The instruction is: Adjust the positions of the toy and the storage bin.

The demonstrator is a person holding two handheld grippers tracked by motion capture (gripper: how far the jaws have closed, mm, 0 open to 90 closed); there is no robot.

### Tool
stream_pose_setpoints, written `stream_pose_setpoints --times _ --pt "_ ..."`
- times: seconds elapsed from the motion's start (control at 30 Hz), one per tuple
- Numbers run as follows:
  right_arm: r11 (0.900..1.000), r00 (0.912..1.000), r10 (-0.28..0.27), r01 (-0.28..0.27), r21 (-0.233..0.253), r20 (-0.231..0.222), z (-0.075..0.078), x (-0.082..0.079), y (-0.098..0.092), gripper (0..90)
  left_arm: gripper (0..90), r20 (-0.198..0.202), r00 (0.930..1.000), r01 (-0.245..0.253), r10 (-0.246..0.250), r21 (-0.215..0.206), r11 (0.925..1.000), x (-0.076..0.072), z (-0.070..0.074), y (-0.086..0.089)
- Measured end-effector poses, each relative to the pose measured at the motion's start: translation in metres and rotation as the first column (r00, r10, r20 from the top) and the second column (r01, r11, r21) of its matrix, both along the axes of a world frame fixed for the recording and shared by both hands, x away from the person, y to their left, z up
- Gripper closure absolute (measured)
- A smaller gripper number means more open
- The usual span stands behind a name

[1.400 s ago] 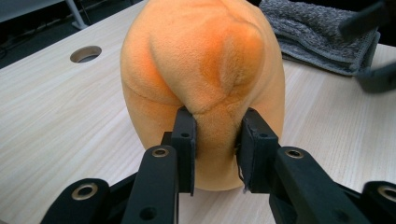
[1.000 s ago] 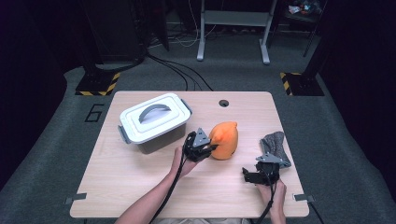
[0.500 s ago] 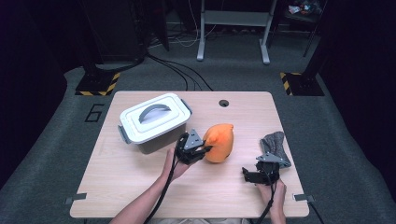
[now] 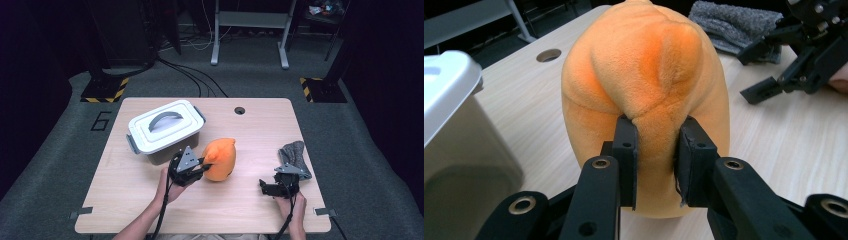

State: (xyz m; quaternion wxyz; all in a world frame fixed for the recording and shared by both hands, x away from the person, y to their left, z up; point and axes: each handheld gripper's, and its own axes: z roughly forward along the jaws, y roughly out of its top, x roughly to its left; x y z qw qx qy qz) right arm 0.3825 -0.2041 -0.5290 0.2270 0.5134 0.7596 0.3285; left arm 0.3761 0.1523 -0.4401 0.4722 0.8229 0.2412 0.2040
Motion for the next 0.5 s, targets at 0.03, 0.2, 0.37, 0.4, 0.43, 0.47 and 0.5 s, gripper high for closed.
stream_pose_setpoints --times 0.03,0.2,0.37,0.4,0.43,0.47,0.5 --pt "1.000 1.0000 0.000 0.000 0.000 -0.001 0.000 0.000 0.000 7.1 73.5 0.004 1.0000 -0.004 0.004 0.001 1.0000 -0.002 0.000 0.002" --pt "1.000 1.0000 -0.001 0.001 0.001 -0.001 0.000 0.000 0.000 7.1 73.4 0.006 0.9997 -0.023 0.023 0.002 0.9997 -0.011 0.000 0.019" --pt "1.000 1.0000 -0.002 0.002 0.000 -0.002 0.000 0.000 0.000 7.1 73.3 0.005 0.9990 -0.045 0.045 -0.004 0.9990 -0.022 0.001 0.034" --pt "1.000 1.0000 -0.002 0.002 0.001 -0.001 0.000 0.000 0.000 7.1 73.3 0.007 0.9987 -0.050 0.050 -0.007 0.9987 -0.025 0.000 0.036" --pt "1.000 1.0000 -0.001 0.001 0.000 -0.001 0.000 0.000 0.000 7.1 73.3 0.010 0.9988 -0.048 0.048 -0.003 0.9988 -0.026 0.001 0.039" --pt "1.000 1.0000 -0.001 0.001 0.000 -0.001 0.000 0.000 0.000 7.1 73.3 0.008 0.9986 -0.052 0.053 -0.008 0.9986 -0.029 0.001 0.041" --pt "1.000 1.0000 -0.001 0.001 0.000 -0.001 0.000 0.000 0.000 7.1 73.3 0.011 0.9985 -0.053 0.054 -0.006 0.9986 -0.032 0.000 0.043"
